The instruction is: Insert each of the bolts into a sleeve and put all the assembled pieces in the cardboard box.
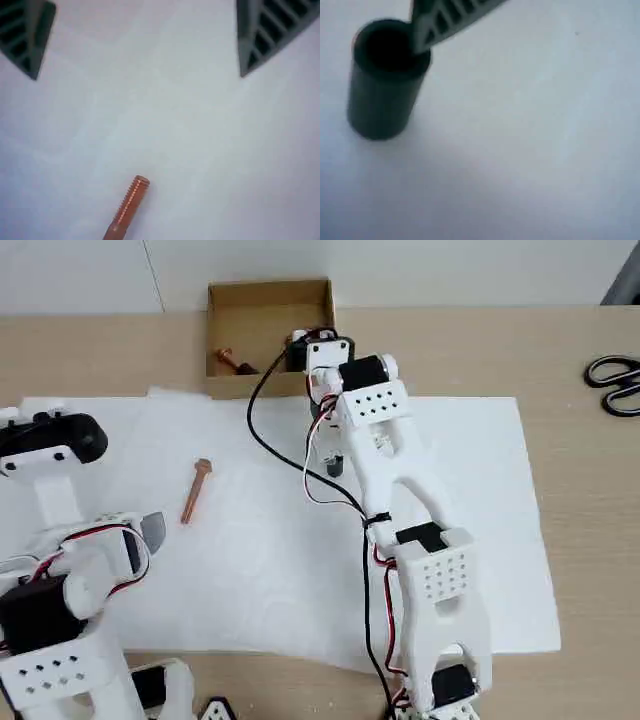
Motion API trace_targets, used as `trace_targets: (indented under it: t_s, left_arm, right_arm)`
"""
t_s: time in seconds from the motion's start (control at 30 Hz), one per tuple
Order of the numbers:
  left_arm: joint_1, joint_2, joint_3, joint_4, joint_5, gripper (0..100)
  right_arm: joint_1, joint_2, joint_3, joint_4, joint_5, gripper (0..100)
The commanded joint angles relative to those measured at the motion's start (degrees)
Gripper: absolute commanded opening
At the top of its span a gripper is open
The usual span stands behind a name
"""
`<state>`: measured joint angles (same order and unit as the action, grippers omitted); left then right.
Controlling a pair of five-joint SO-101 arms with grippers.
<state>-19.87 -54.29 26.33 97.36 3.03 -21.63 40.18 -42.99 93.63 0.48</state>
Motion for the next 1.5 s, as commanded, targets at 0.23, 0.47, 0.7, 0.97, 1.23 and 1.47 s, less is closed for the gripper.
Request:
trace_targets:
  t_s: [0.23, 0.47, 0.7, 0.97, 1.23, 1.47]
  left_arm:
    - [-0.09, -0.7, -1.8, -0.09, 0.0, 24]
    - [-0.09, -0.7, -1.8, -0.09, 0.0, 24]
    - [0.0, -0.7, -1.8, -0.09, 0.0, 24]
    - [0.0, -0.7, -1.8, -0.09, 0.0, 24]
    - [0.0, -0.7, -1.8, -0.09, 0.0, 24]
    - [0.0, -0.7, -1.8, -0.18, 0.0, 24]
  right_arm:
    - [-0.13, -0.57, 5.1, 0.48, 0.18, 21.3]
    - [-0.48, -0.66, 5.1, 0.84, -0.26, 21.3]
    - [-1.71, -3.82, 5.36, 2.59, -1.32, 21.2]
    - [-5.05, -11.21, 5.36, 2.77, -2.99, 21.2]
    - [-4.97, -10.68, 5.36, 2.24, -4.84, 21.2]
    - [-4.97, -4.62, 5.1, -1.1, -14.33, 21.2]
